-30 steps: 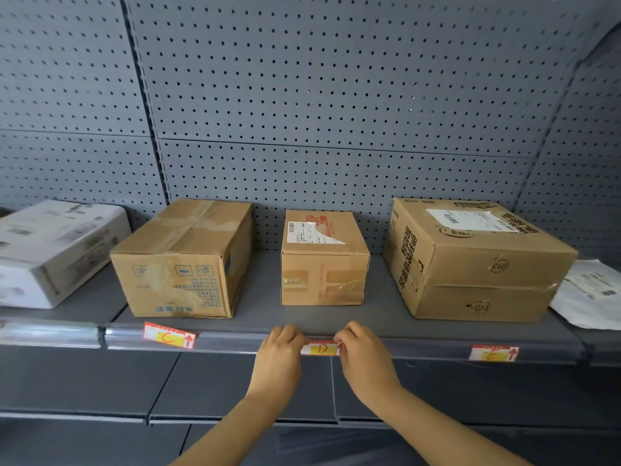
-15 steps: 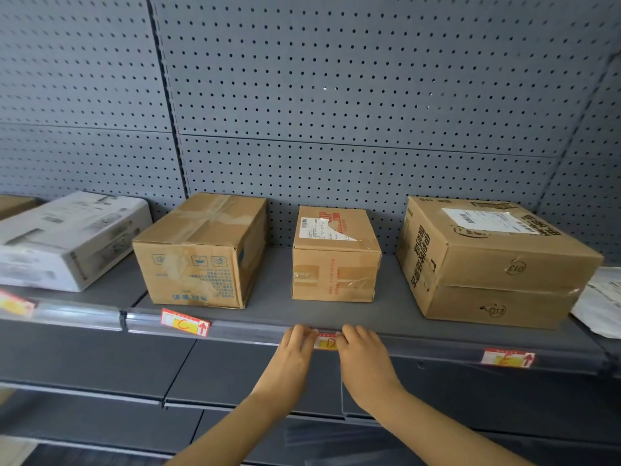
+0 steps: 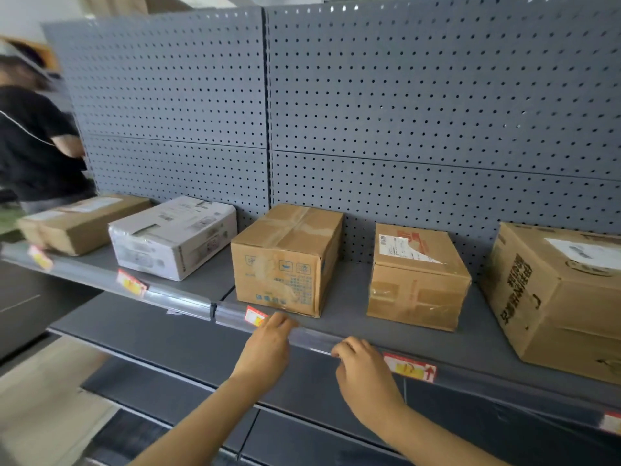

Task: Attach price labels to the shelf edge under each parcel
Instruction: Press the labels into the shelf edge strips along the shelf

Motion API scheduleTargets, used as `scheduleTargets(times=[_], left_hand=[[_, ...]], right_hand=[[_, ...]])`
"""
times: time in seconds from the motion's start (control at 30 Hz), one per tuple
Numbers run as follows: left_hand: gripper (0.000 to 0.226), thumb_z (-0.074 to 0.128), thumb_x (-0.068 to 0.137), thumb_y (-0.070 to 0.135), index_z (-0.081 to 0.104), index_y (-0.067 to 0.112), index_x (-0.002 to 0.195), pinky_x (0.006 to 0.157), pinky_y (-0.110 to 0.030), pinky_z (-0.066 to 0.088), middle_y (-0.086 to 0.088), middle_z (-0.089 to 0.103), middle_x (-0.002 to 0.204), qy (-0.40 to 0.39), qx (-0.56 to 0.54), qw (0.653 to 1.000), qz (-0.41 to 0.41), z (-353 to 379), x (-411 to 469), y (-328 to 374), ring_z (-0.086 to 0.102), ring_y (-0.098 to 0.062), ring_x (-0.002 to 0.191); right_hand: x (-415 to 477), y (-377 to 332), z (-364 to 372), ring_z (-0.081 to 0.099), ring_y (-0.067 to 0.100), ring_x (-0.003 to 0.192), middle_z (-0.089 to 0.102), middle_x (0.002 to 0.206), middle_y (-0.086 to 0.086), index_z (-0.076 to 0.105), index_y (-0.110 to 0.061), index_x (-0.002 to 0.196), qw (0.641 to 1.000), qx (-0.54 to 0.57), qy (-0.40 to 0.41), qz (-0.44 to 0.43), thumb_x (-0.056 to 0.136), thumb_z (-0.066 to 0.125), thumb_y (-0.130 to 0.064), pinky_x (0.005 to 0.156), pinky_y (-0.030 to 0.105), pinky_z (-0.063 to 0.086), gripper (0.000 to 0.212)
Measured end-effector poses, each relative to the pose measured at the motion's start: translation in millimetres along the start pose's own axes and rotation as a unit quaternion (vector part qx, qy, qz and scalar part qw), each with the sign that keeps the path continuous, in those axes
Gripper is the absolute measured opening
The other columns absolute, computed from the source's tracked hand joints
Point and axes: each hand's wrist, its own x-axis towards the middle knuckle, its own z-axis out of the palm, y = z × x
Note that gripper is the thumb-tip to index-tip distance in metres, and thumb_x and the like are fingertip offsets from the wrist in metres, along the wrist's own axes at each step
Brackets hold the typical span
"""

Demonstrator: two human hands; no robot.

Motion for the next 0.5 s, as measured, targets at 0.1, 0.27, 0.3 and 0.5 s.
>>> scheduleTargets(times=[0.1,0.27,0.3,0.5], left_hand=[[0.032,0.055,0.075,-0.008,0.064,0.012,0.098,0.060,-0.040,0.051,-0.007,0.060,0.101,0.018,0.021,0.999,-0.029,-19.5,10.1,-41.5,0.058,-0.030,0.088],[0.027,0.057,0.074,-0.003,0.065,0.016,0.091,0.063,-0.044,0.052,-0.005,0.059,0.096,-0.021,0.012,1.000,-0.007,-29.9,26.9,-103.9,0.055,-0.029,0.083],[0.025,0.058,0.073,-0.003,0.064,0.016,0.088,0.063,-0.044,0.051,-0.004,0.059,0.094,-0.033,0.016,0.999,0.004,-30.2,30.8,-112.8,0.055,-0.028,0.082],[0.024,0.067,0.063,-0.008,0.062,0.013,0.073,0.048,-0.039,0.049,-0.006,0.059,0.078,-0.075,0.022,0.993,0.088,-25.0,40.0,-136.0,0.057,-0.028,0.067]], right_hand=[[23.6,-27.1,21.9,0.053,0.018,0.104,0.058,0.109,-0.002,0.062,-0.016,0.107,0.999,0.042,0.004,0.014,0.091,0.047,-0.008,0.084,0.031,0.043,0.024],[60.8,-61.7,51.1,0.064,0.010,0.079,0.062,0.084,-0.011,0.062,-0.029,0.080,0.994,0.065,0.063,0.055,0.071,0.074,-0.016,0.057,0.023,0.048,0.020],[66.1,-67.4,53.6,0.063,0.010,0.084,0.061,0.089,-0.010,0.063,-0.029,0.083,0.994,0.058,0.050,0.078,0.075,0.073,-0.018,0.061,0.023,0.048,0.016],[76.2,-83.4,71.3,0.053,0.014,0.102,0.056,0.106,-0.005,0.062,-0.023,0.102,0.987,0.026,0.065,0.144,0.092,0.053,-0.021,0.081,0.029,0.046,0.014]])
